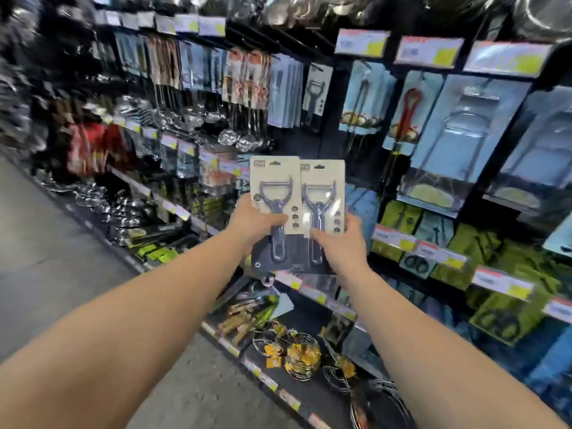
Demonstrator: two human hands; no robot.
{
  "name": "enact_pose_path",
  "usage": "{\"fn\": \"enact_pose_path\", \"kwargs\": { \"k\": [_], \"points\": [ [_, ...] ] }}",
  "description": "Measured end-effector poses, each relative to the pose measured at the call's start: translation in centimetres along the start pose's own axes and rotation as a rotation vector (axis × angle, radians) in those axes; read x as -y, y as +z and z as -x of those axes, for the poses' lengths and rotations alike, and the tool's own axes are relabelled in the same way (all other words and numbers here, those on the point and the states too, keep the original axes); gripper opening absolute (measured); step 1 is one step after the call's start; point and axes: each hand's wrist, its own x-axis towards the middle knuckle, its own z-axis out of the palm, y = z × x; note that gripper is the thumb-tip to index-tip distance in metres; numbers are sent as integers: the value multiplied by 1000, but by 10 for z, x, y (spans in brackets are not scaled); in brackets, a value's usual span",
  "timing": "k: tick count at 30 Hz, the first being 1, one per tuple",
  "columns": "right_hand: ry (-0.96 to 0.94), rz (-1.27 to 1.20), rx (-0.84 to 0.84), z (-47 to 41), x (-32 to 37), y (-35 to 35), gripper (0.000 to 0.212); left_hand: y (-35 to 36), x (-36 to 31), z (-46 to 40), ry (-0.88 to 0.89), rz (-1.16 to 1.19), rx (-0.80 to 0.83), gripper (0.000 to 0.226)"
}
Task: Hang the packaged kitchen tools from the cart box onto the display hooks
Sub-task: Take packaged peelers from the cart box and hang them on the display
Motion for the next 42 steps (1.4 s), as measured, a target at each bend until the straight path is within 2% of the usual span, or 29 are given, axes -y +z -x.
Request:
{"fn": "enact_pose_path", "kwargs": {
  "k": [4, 7, 14, 18, 25, 27, 29, 31, 34, 38, 42],
  "points": [
    [-59, -75, 32, -66, 29, 65, 65, -40, -20, -72, 26, -12, -129, 59],
    [-87, -108, 25, -113, 49, 101, 49, -56, -37, -124, 49, 20, -197, 60],
    [-155, -96, 7, -209, 102, 161, 52, -92, -82, -234, 99, 38, -245, 64],
    [-203, -86, -91, -253, 124, 185, 50, -103, -101, -287, 167, 71, -236, 38],
    [-301, -50, -339, -298, 143, 206, 50, -102, -116, -364, 299, 177, -37, 69],
    [-337, -30, -388, -305, 148, 213, 49, -101, -118, -377, 322, 217, 21, 64],
    [-352, -27, -425, -313, 152, 220, 39, -103, -117, -391, 342, 238, 54, 56],
    [-354, -39, -461, -317, 158, 226, 31, -106, -117, -400, 350, 239, 92, 67],
    [-331, -73, -527, -322, 160, 235, 39, -110, -111, -418, 331, 204, 135, 76],
    [-317, -46, -600, -328, 157, 242, 53, -113, -110, -428, 341, 198, 215, 73],
    [-339, -32, -661, -329, 157, 244, 49, -106, -106, -431, 351, 249, 248, 47]
  ]
}}
